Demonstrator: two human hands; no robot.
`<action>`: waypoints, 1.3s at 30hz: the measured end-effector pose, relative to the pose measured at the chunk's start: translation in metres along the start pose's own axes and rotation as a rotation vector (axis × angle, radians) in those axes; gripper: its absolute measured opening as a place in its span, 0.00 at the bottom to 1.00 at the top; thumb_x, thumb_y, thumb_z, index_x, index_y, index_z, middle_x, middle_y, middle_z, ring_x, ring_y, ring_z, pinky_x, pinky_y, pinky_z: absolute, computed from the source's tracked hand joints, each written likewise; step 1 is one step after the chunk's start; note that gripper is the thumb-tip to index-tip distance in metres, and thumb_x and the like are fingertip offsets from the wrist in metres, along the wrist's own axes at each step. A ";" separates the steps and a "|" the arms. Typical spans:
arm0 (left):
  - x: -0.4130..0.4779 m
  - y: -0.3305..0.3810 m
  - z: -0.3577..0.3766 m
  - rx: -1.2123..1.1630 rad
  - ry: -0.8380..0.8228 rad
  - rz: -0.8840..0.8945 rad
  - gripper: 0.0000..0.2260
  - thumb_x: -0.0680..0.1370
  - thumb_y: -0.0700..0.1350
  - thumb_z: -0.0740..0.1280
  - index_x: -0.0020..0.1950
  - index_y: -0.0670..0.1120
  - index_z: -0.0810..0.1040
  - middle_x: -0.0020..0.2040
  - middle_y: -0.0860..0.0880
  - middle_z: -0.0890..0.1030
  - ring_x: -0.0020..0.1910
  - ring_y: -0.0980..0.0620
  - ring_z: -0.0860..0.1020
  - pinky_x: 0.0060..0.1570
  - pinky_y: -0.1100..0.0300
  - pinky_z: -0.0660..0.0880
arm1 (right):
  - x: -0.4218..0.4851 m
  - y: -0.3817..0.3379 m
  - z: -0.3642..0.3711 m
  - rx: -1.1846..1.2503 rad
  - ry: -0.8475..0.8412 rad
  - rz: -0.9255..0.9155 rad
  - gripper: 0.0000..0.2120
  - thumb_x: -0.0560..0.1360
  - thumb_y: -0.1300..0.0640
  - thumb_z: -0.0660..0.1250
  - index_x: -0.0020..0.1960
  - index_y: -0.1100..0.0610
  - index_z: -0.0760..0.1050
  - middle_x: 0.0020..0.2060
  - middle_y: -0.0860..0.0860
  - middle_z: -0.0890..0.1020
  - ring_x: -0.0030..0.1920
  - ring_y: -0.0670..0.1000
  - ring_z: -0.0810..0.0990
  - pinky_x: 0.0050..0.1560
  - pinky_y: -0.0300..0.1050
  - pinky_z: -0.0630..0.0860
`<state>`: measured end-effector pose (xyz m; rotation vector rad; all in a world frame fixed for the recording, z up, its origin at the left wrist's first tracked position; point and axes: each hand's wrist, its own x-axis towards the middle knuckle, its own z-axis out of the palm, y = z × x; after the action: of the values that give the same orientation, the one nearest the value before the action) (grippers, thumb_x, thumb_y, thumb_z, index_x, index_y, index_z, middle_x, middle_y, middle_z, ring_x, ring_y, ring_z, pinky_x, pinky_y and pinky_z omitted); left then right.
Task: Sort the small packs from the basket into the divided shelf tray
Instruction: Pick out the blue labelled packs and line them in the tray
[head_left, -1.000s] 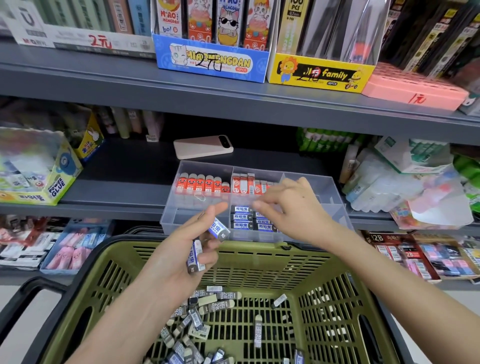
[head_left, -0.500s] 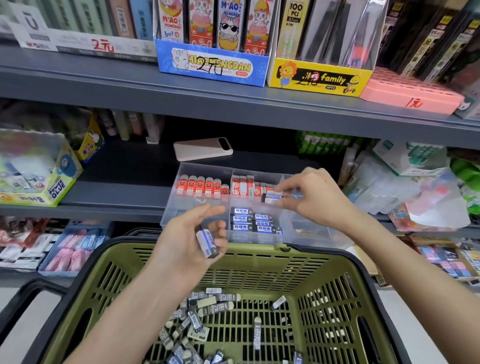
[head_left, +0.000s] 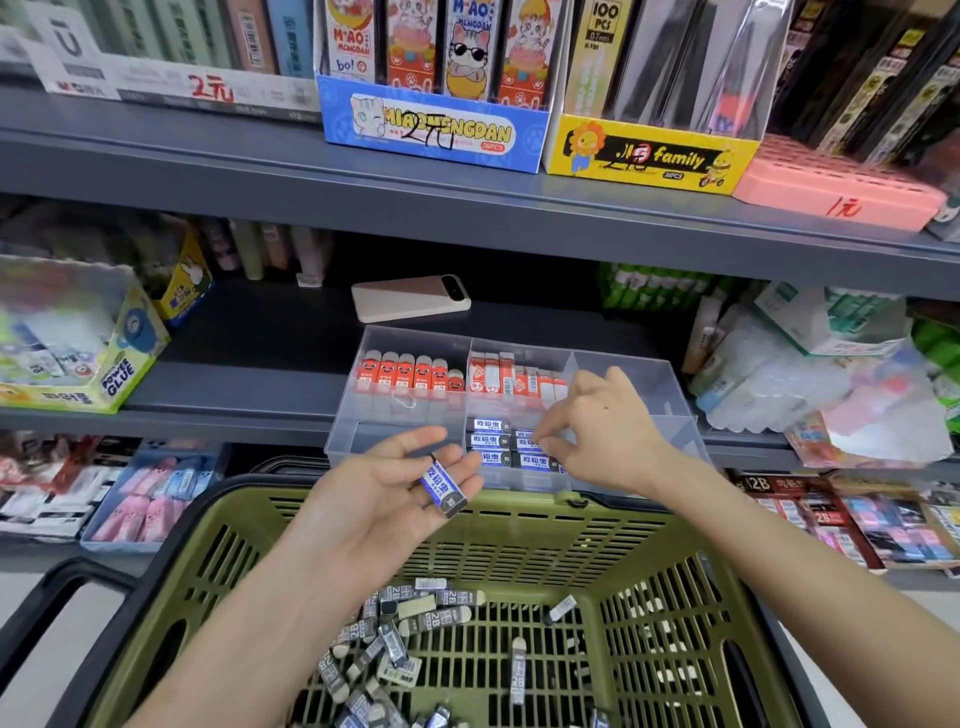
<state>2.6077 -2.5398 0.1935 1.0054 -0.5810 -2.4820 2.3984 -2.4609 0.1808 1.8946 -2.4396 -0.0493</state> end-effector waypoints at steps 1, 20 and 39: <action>0.002 -0.001 0.001 0.013 0.001 0.020 0.12 0.76 0.26 0.55 0.52 0.34 0.76 0.37 0.37 0.84 0.41 0.39 0.84 0.43 0.46 0.77 | -0.001 -0.001 -0.004 -0.024 0.004 -0.019 0.11 0.76 0.51 0.60 0.52 0.43 0.81 0.46 0.41 0.83 0.51 0.48 0.68 0.44 0.44 0.52; 0.042 -0.026 0.010 1.805 -0.061 1.155 0.18 0.77 0.51 0.66 0.65 0.49 0.75 0.66 0.55 0.75 0.68 0.55 0.68 0.73 0.57 0.49 | -0.020 0.007 -0.031 0.039 0.204 0.219 0.12 0.74 0.44 0.64 0.52 0.47 0.81 0.49 0.46 0.82 0.52 0.52 0.74 0.48 0.46 0.58; 0.061 -0.032 0.002 2.122 -0.256 1.102 0.23 0.74 0.64 0.58 0.59 0.52 0.80 0.53 0.56 0.84 0.64 0.49 0.76 0.72 0.37 0.43 | -0.006 -0.008 0.003 -0.194 0.249 0.124 0.10 0.57 0.62 0.78 0.25 0.50 0.79 0.20 0.45 0.75 0.30 0.51 0.71 0.39 0.45 0.57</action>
<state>2.5594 -2.5436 0.1449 0.3379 -2.8372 -0.2876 2.4076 -2.4570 0.1776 1.5654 -2.2874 -0.0401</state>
